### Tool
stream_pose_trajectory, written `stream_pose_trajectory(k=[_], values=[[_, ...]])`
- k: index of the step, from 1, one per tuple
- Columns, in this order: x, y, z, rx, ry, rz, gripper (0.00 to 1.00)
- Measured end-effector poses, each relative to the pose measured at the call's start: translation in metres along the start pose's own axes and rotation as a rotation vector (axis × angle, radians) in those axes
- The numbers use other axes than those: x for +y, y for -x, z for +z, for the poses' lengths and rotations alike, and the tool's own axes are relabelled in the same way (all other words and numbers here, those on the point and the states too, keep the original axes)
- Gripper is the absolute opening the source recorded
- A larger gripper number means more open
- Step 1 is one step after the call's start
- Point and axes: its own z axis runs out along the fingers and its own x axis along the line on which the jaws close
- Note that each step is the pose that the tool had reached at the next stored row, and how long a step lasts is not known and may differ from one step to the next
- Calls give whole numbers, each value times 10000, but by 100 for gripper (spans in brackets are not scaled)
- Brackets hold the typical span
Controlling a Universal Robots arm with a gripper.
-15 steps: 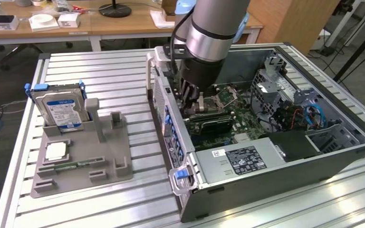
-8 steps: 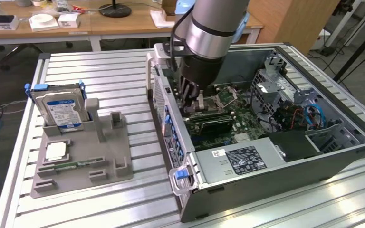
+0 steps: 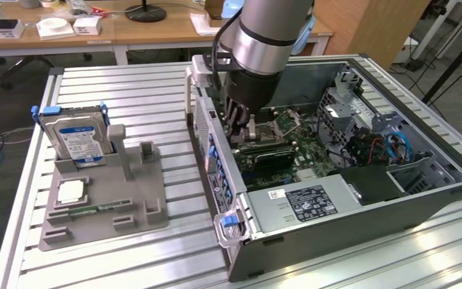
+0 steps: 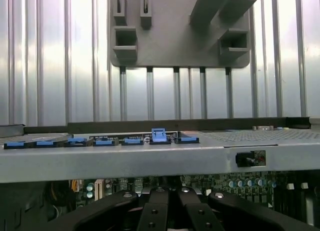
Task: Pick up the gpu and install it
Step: 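Press down on the gpu until it lock into place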
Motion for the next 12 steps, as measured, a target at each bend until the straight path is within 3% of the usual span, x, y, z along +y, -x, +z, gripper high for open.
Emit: stream_pose_trajectory(k=[9, 12], values=[[27, -4, 5, -7, -4, 53, 11], [25, -8, 36, 0, -49, 65, 11]])
